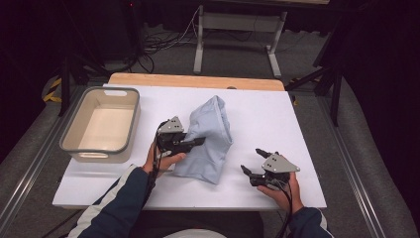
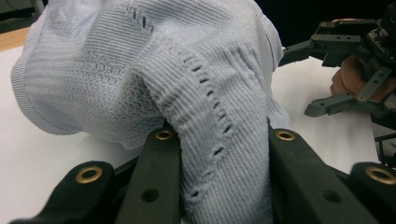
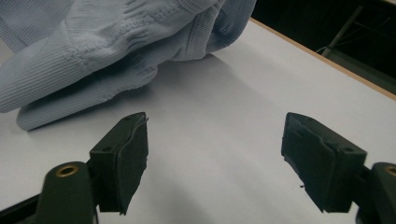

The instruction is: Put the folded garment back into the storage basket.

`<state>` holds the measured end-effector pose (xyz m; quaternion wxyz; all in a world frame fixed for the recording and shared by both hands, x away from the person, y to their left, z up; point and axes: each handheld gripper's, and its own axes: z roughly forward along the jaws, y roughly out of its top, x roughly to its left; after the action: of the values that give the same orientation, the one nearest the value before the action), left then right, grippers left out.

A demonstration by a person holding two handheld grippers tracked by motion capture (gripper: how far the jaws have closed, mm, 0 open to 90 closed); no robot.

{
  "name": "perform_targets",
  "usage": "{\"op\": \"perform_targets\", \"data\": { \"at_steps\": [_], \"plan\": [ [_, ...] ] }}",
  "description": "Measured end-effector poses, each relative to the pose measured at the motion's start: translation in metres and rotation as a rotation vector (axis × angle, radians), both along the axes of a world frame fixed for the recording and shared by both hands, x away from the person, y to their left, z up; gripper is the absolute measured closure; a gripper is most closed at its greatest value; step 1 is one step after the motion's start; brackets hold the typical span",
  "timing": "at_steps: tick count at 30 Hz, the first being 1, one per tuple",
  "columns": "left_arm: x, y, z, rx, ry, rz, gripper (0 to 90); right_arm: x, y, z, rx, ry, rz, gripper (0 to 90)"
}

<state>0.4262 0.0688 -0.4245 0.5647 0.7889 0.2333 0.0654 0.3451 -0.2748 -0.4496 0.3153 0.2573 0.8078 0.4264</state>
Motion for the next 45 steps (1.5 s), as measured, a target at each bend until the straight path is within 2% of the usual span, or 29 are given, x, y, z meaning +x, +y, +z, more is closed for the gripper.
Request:
{"op": "perform_targets", "data": {
  "at_steps": [6,10,18,27,40,45],
  "plan": [
    [-0.002,0.010,0.007,-0.012,-0.015,0.007,75.0,-0.001,-0.002,0.002,0.002,-0.010,-0.004,23.4],
    [-0.003,0.017,0.011,-0.036,-0.020,0.013,75.0,-0.001,-0.002,0.002,0.001,-0.013,-0.004,23.3],
    [-0.003,0.028,0.018,-0.047,-0.041,0.032,75.0,-0.002,-0.001,0.003,0.002,-0.016,-0.002,23.1],
    [-0.004,0.042,0.024,-0.076,-0.040,0.057,75.0,-0.003,-0.002,0.004,0.011,-0.028,-0.004,21.1],
    [-0.003,0.065,0.031,-0.081,-0.062,0.103,74.9,-0.004,-0.003,0.006,0.033,-0.046,-0.010,14.9],
    [-0.003,0.070,0.034,-0.083,-0.059,0.111,74.9,-0.004,-0.003,0.006,0.031,-0.050,-0.014,14.5]
  ]
}}
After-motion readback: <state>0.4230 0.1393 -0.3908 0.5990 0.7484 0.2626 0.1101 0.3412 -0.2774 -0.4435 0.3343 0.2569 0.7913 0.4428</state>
